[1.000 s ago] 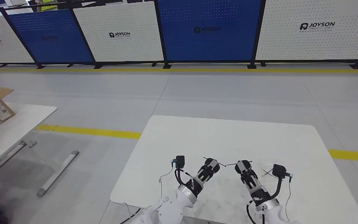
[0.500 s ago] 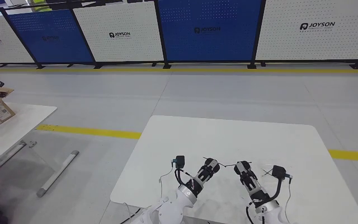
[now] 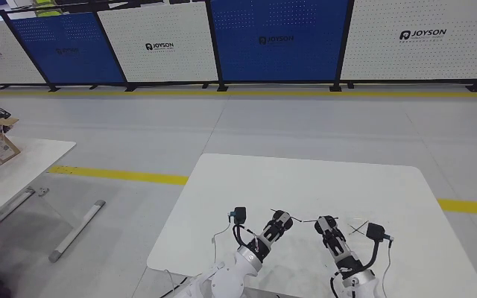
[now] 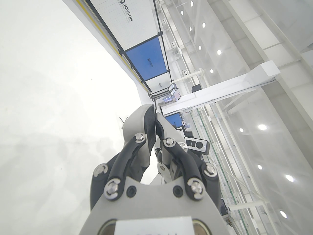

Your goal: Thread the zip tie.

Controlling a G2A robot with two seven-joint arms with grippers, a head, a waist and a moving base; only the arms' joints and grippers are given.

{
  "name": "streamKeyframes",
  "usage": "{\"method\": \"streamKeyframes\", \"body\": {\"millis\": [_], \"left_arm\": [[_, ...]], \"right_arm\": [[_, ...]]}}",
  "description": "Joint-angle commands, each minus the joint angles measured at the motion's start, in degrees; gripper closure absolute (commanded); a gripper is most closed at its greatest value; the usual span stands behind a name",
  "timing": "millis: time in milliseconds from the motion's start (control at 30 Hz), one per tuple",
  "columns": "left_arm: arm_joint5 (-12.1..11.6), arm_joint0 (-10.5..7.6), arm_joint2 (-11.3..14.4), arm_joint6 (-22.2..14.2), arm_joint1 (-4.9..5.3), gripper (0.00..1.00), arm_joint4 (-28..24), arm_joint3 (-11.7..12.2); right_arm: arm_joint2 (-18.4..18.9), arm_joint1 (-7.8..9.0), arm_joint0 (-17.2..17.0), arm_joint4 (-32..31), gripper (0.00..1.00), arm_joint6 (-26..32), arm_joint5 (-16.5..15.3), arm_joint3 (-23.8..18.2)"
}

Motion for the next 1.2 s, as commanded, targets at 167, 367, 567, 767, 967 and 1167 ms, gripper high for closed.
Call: {"method": "streamKeyframes", "body": {"millis": [167,367,567,767,967,1167], "left_arm": [[0.00,0.00,0.00,0.00,0.00,1.00,0.00,0.00],[0.00,0.00,0.00,0.00,0.00,1.00,0.00,0.00],[0.00,0.00,0.00,0.00,0.00,1.00,0.00,0.00],[0.00,0.00,0.00,0.00,0.00,1.00,0.00,0.00],[0.00,0.00,0.00,0.00,0.00,1.00,0.00,0.00],[0.00,0.00,0.00,0.00,0.00,1.00,0.00,0.00]], "right_arm": [[-0.71,-0.31,1.22,-0.12,1.00,0.43,1.17,0.70],[-0.73,-0.44,1.01,-0.22,1.00,0.32,1.09,0.67],[0.21,-0.37,-0.32,-0.19,1.00,-0.22,-0.04,-0.05],[0.47,-0.44,-0.38,-0.13,1.00,0.08,-0.09,-0.13],[0.24,-0.58,0.11,-0.29,1.00,0.58,0.53,0.04],[-0.23,-0.77,0.81,-0.41,1.00,1.10,1.23,0.62]]}}
